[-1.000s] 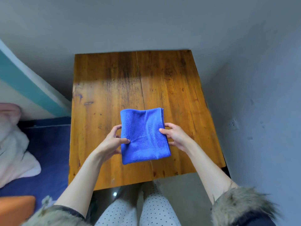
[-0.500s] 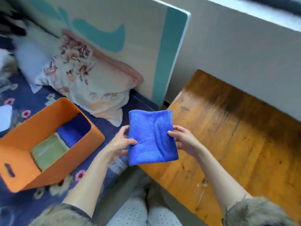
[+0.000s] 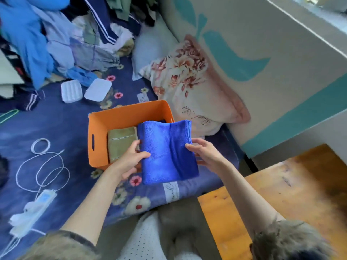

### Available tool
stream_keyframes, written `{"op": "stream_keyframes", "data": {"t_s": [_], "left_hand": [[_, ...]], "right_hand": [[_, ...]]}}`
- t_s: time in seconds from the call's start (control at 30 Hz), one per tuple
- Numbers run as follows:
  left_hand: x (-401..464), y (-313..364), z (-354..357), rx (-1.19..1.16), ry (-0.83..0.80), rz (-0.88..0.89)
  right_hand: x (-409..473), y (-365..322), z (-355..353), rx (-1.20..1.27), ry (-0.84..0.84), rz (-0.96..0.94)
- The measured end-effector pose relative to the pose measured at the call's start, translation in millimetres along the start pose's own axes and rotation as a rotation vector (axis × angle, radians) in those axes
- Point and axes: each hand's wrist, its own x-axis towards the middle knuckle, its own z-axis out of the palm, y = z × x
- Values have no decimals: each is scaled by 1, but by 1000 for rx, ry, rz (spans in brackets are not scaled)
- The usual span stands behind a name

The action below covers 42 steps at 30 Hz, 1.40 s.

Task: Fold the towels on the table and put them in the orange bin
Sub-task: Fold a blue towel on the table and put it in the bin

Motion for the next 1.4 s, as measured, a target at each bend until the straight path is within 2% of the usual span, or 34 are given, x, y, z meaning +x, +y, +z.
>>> {"op": "stream_keyframes", "data": {"t_s": [0.23,0.37,0.5,0.7,1.17,1.23,1.3,1.33,1.4], "left_hand": [[69,16,-80,-17,50,-105],[124,12,-121,-18,152,-148],[177,-11,-147,35,299,-213],[228,-48,-171,219,449,-299],[245,-65,-171,446,635,-262],[236,-67,-168,571,621,-140],[227,-73,-167,800,549,2],[225,-76,-168,961,474,46],[229,-82,-168,1266,300,51]], "right_hand": [[92,-36,72,-64,31,95],[163,-42,112,-104,26,176],[227,-19,152,-173,-2,272],[284,18,191,-214,22,401],[341,43,215,-355,68,456],[338,44,218,-488,126,363],[328,45,219,-724,182,134],[322,46,218,-892,153,-13],[313,52,214,-1344,-66,-285]]}}
